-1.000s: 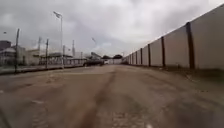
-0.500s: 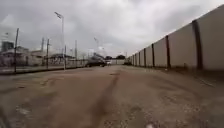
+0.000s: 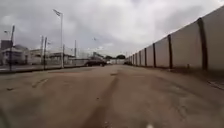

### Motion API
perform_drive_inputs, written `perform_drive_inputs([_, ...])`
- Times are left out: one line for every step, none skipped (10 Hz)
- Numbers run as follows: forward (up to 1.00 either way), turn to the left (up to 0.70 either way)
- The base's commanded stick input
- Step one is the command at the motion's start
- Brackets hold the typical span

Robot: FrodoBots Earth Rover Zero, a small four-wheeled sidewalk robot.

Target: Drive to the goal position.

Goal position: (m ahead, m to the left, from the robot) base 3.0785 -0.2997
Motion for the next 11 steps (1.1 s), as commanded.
perform_drive_inputs([0.85,-0.22])
perform_drive_inputs([0.85,-0.33])
perform_drive_inputs([0.85,-0.11])
perform_drive_inputs([0.85,0.00])
perform_drive_inputs([0.85,0.00])
perform_drive_inputs([0.85,0.00])
perform_drive_inputs([0.85,0.00])
perform_drive_inputs([0.85,0.00])
perform_drive_inputs([0.85,0.00])
perform_drive_inputs([0.85,0.00])
perform_drive_inputs([0.85,0.00])
